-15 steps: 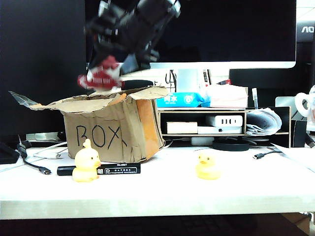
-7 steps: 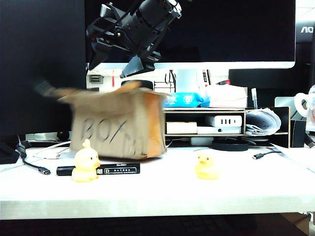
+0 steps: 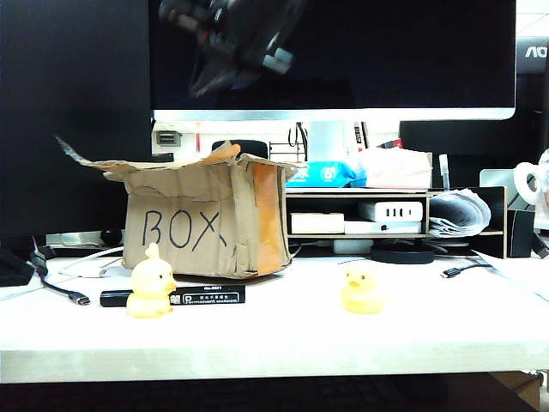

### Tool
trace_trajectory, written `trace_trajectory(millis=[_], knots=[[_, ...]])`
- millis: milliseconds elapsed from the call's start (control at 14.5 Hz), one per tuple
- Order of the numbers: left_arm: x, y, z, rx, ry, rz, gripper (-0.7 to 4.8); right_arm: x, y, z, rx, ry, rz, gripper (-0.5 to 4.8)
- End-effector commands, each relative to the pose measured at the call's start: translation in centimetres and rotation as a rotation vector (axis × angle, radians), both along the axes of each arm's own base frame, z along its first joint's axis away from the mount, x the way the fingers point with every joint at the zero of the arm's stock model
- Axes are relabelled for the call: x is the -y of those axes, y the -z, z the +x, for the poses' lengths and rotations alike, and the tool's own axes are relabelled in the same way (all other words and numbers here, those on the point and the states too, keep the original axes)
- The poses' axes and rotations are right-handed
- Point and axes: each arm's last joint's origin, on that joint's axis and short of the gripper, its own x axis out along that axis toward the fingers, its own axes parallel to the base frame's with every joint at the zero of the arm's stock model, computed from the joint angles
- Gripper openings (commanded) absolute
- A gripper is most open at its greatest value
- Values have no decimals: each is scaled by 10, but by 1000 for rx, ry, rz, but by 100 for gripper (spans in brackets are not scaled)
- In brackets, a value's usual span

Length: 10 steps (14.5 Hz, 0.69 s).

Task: Put the doll that is least similar in color compared to the others into the paper box.

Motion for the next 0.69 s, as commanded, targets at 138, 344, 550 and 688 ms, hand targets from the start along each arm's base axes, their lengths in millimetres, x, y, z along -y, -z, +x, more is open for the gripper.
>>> trace_trajectory(millis=[138, 344, 550, 688], knots=[[-14, -1, 11, 10, -152, -10, -5, 17, -20, -46, -9, 113, -288, -2], [-39, -9, 20, 88, -398, -51, -5, 22, -31, -97, 25, 45, -268, -2], [-60, -19, 19, 204, -589, -91, -5, 35, -39, -149, 66, 29, -207, -2], [-71, -26, 16, 282, -692, -108, -5, 46, -39, -185, 113, 46, -194, -2]])
